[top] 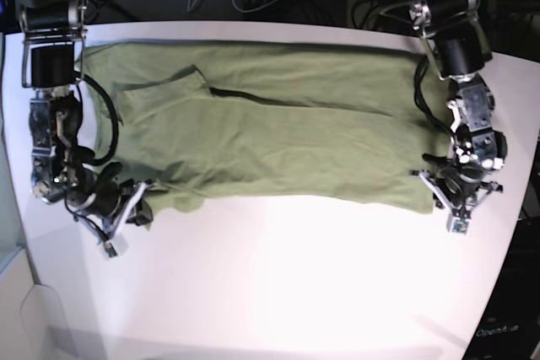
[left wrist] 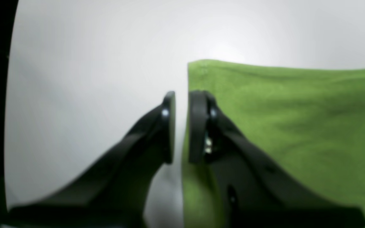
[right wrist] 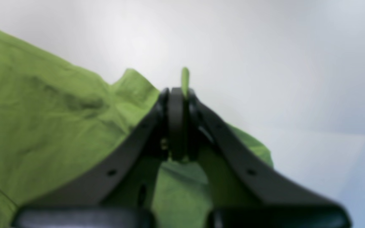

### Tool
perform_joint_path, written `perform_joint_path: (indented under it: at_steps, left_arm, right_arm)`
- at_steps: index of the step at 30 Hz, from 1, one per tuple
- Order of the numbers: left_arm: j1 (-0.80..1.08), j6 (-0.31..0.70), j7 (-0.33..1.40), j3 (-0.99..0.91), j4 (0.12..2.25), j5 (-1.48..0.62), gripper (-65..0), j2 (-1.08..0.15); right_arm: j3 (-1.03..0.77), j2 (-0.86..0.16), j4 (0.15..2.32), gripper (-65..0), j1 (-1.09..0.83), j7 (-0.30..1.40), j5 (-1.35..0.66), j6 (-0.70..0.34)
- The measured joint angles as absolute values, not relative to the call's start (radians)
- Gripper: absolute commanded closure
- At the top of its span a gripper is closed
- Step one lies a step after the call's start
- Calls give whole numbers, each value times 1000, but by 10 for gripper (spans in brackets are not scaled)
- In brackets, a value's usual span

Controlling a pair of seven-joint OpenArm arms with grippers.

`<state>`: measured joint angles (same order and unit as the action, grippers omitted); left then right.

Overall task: Fold the T-shirt properly
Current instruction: 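Grasp the hem corners with both grippers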

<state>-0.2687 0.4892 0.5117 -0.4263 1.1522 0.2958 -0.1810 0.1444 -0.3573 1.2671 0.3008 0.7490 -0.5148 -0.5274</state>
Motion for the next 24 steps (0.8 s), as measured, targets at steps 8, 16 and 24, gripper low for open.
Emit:
perform_joint_path:
  at_steps: [8,16,24]
  left_arm:
    - [-314,490,518,-330,1186,307,-276,-229]
    - [-345,500,516,49,1214,384,-311,-352]
    - [-419,591,507,42,1094,457,-311,-358]
  right_arm:
    - [144,-354,1267,-13,299,771,-515,-527]
    - [143,-354,1271,-13,299,777,-514,-527]
    - [139,-357,1271,-13,300,786,-514,-527]
